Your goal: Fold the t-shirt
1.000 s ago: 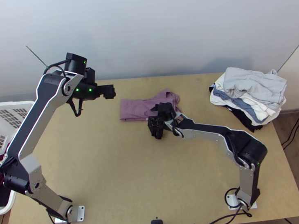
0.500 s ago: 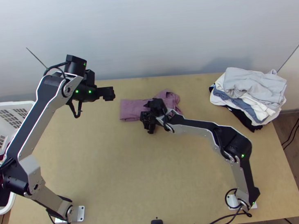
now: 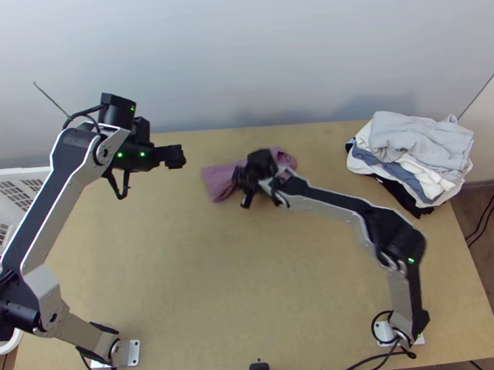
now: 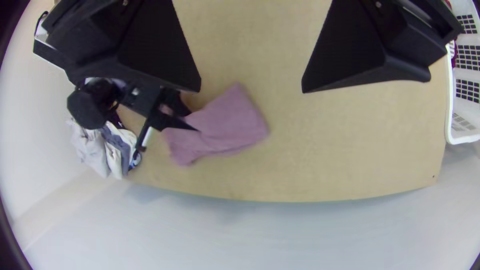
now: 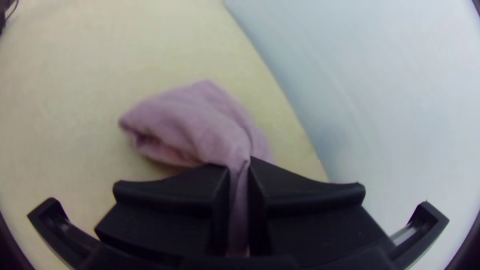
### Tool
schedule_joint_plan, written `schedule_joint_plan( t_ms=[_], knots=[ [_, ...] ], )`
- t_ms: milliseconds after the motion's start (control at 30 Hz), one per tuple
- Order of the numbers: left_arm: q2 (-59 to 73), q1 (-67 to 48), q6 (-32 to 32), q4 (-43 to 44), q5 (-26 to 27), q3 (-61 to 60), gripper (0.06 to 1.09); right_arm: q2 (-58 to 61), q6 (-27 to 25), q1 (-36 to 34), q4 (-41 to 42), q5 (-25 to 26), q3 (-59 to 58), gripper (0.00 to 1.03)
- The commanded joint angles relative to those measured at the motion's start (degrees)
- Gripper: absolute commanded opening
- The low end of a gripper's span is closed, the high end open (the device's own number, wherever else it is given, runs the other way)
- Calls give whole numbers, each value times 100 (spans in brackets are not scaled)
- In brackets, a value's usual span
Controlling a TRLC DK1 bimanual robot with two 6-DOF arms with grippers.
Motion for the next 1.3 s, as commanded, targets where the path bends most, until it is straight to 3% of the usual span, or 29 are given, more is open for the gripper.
schedule_joint_plan(
  t_ms=[0, 333, 633, 1033, 1267],
  knots=[
    [-313, 182, -73, -20, 2, -317, 104, -998, 1047, -208, -94, 87, 37, 3],
    [-770, 533, -196, -231, -7, -695, 104, -2650, 2401, -1113, -454, 236, 37, 3],
    [-999, 779, -170, -266, -69, -1179, 104, -3959, 3262, -2950, -990, 157, 441, 3],
    [-955, 823, -144, -257, -86, -1618, 104, -3889, 4290, -7125, -1245, -1759, 1372, 3],
    [-972, 937, -47, -266, -121, -1873, 104, -3168, 4422, -8619, -1131, -2524, 1557, 3]
  ],
)
